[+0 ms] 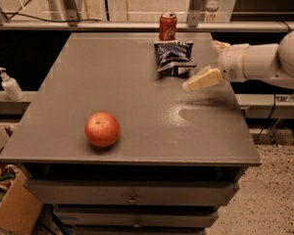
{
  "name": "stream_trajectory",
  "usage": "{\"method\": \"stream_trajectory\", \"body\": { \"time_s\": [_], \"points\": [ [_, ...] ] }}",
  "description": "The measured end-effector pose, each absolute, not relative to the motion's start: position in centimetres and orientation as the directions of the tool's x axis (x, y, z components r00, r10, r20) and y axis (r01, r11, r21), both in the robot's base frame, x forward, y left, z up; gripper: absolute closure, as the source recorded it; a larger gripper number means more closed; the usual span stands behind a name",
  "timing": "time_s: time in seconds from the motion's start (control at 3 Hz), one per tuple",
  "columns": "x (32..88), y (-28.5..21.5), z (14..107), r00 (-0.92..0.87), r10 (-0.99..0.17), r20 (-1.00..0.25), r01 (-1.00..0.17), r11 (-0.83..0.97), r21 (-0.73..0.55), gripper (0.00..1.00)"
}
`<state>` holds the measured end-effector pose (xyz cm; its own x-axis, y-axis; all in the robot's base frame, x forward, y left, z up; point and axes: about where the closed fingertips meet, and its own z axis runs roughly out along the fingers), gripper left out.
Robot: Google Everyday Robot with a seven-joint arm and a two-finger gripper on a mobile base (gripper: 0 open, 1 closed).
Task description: Move blue chip bag near coke can
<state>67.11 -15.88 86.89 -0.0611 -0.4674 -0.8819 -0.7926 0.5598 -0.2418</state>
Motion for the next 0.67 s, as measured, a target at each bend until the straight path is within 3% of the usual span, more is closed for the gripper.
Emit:
{"method": "stream_trajectory", "body": {
  "time_s": [0.33, 0.67],
  "points": [
    [63.6, -20.89, 86.6, -0.101, -0.421, -0.901, -0.739, 0.638, -0.215, 0.0],
    [63.6, -20.88, 86.6, -0.101, -0.421, -0.901, -0.739, 0.638, -0.215, 0.0]
  ]
}}
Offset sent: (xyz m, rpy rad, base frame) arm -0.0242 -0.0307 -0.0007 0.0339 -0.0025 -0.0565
